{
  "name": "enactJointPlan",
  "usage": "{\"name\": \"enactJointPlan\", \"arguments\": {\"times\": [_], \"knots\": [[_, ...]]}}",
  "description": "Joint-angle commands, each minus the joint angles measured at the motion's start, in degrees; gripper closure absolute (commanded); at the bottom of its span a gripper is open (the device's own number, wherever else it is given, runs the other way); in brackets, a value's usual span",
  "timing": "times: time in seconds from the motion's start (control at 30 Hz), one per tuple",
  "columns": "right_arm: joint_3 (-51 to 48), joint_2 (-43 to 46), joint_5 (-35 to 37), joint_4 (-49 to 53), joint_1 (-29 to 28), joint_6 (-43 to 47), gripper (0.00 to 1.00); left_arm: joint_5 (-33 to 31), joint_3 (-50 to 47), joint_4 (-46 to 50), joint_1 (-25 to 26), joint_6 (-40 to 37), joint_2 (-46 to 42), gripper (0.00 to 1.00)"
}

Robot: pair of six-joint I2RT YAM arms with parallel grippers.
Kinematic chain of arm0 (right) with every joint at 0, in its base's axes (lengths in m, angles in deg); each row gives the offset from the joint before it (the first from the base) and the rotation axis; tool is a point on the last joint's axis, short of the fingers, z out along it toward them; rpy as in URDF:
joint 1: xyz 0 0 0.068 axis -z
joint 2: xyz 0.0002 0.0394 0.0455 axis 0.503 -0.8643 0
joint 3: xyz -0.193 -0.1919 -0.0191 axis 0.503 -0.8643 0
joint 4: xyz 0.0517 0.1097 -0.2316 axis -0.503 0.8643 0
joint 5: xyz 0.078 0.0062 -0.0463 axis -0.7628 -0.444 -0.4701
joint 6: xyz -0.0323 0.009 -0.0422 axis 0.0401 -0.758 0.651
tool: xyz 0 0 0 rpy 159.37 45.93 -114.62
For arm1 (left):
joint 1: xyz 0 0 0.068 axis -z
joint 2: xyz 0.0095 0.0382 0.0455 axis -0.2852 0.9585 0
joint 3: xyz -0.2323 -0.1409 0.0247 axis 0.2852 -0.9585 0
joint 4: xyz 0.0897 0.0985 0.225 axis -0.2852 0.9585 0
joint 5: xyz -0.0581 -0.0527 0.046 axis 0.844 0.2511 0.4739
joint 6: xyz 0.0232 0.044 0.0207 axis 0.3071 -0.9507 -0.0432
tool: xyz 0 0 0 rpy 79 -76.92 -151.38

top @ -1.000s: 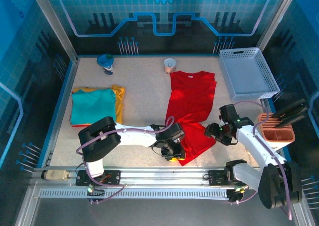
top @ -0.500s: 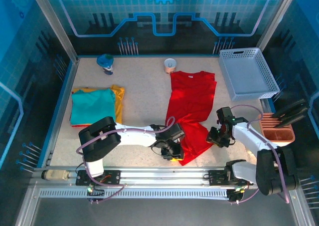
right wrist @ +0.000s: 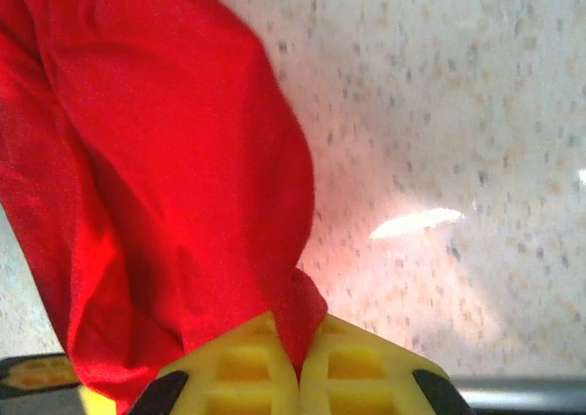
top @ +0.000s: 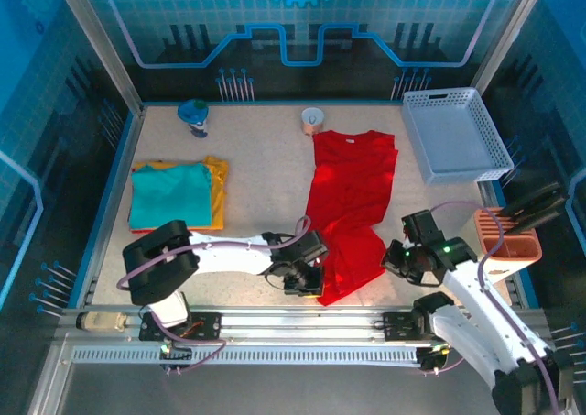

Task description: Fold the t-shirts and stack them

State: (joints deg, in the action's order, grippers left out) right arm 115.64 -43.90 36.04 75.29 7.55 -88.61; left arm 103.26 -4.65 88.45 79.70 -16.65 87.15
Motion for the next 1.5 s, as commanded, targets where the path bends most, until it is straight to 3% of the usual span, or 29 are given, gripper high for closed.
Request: {"name": "enactJointPlan", "arguments": {"times": [0.0, 0.23, 0.4, 0.67, 0.97, 1.17, 1.47], "knots": [[4.3, 1.95, 3.33, 8.33, -4.68, -7.47, 1.0, -0.38, -0.67, 5.39, 1.06, -2.34, -4.91, 0.95], [7.64, 8.21, 6.38, 14.76, -11.63, -16.07, 1.0, -0.33, -1.55, 8.8, 2.08, -0.76, -14.42, 0.93], [8.93, 11.47, 8.54, 18.08, -12.94, -18.05, 1.0, -1.35, -0.71, 10.37, 2.04, -0.83, -17.16, 0.89], [10.77, 13.02, 11.79, 18.85, -12.94, -18.38, 1.0, 0.61, 2.09, 8.18, 1.95, -1.13, -14.99, 0.9], [10.94, 8.65, 15.54, 10.29, -12.64, -15.99, 1.0, 2.3, 6.9, 9.2, -4.55, -5.68, -11.9, 0.9], [11.58, 1.22, 14.63, 1.9, -7.86, -10.52, 1.0, 3.7, 13.41, 12.87, -10.6, -12.01, -6.37, 0.95], [11.68, -6.04, 7.19, -8.73, 6.91, -1.44, 1.0, 6.73, 18.83, 11.08, -18.91, -16.35, 0.93, 0.98]]}}
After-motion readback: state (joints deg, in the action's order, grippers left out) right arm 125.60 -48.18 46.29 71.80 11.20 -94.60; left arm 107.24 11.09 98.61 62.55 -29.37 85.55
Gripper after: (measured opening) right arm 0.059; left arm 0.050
